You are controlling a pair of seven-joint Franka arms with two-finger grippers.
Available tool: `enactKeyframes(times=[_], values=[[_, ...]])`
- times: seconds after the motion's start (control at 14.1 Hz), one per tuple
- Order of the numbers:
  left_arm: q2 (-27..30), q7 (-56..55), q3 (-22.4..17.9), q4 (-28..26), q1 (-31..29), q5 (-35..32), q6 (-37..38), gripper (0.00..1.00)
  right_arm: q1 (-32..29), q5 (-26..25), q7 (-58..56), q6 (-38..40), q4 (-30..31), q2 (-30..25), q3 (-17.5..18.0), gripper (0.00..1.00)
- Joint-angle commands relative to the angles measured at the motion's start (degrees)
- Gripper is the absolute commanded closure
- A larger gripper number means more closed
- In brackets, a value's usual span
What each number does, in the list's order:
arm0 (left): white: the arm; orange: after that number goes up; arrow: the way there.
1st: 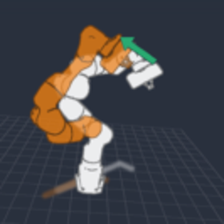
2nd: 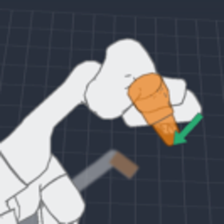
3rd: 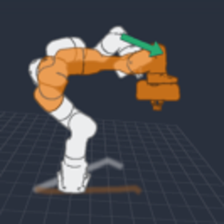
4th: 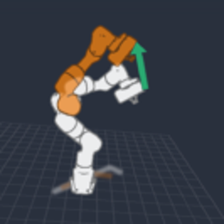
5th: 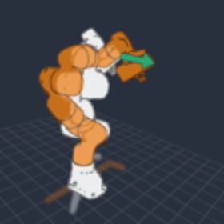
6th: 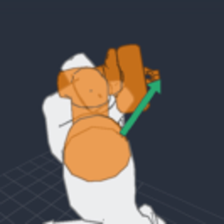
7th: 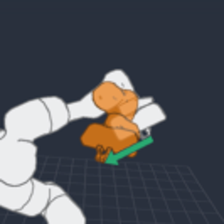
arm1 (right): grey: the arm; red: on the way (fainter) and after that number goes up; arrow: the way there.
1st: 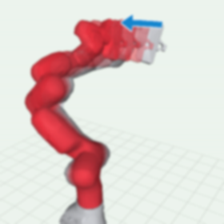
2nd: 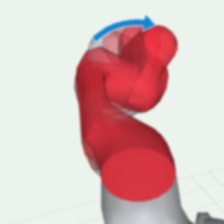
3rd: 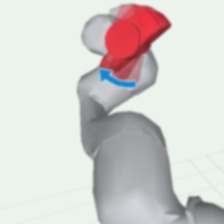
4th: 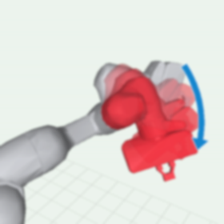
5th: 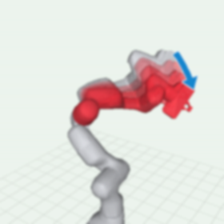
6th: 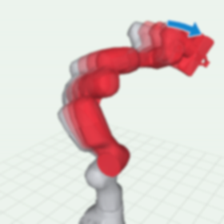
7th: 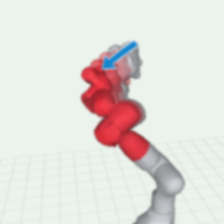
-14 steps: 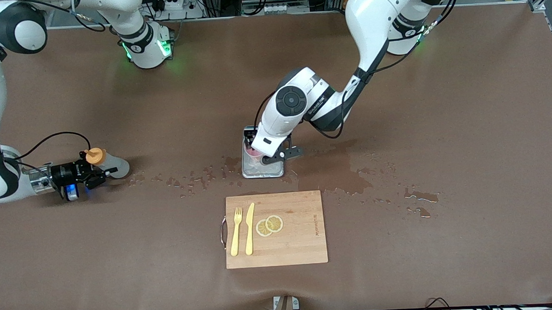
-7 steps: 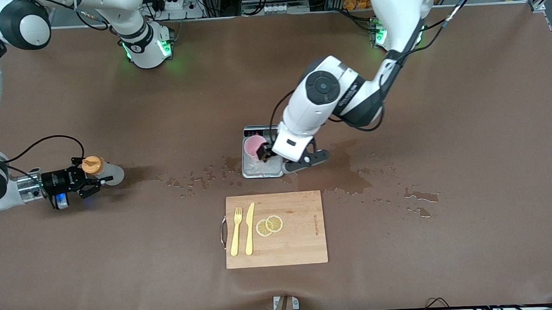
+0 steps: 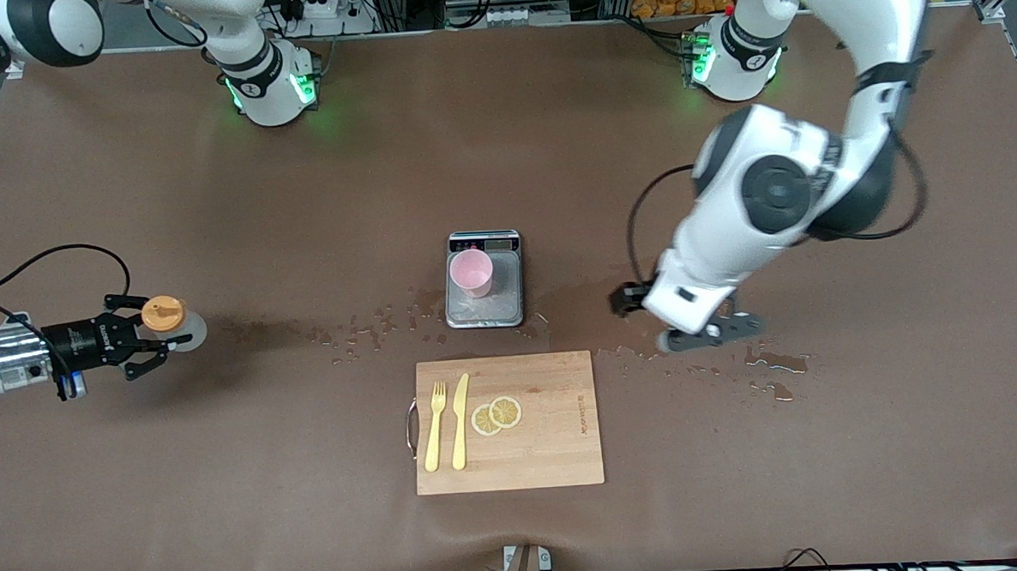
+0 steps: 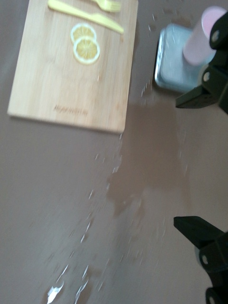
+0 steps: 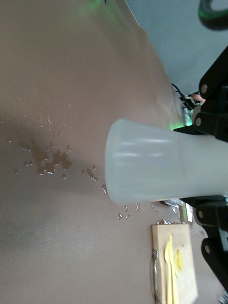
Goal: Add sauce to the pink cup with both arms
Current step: 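Retract the left gripper while the right gripper lifts the bottle toward the cup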
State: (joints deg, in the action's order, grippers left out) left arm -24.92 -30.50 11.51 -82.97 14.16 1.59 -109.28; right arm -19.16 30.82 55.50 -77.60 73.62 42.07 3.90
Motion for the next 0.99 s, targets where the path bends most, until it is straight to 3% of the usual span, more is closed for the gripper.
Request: enactKeyframes(times=[0.0,0.28,0.57,0.92], values=[[3.91,8.49,0.71,-2.1,-4.04,-0.88,3.54,0.0,3.06,-4.09,3.9,0.43,-1.02,-2.25,-0.65,0.53],[7.6,16.25,0.88,-4.3,-7.92,-0.97,6.01,0.0,7.37,-8.48,10.58,0.17,-1.99,-4.28,-0.82,0.53],[13.3,18.97,0.71,-8.77,-9.85,-3.08,7.59,0.0,14.31,-16.21,20.49,-4.75,-1.73,-8.32,-0.56,0.56],[18.76,27.07,-3.77,-9.23,-8.89,-2.64,13.73,0.0,20.46,-21.93,29.82,-4.4,-1.82,-10.6,-0.47,0.57]])
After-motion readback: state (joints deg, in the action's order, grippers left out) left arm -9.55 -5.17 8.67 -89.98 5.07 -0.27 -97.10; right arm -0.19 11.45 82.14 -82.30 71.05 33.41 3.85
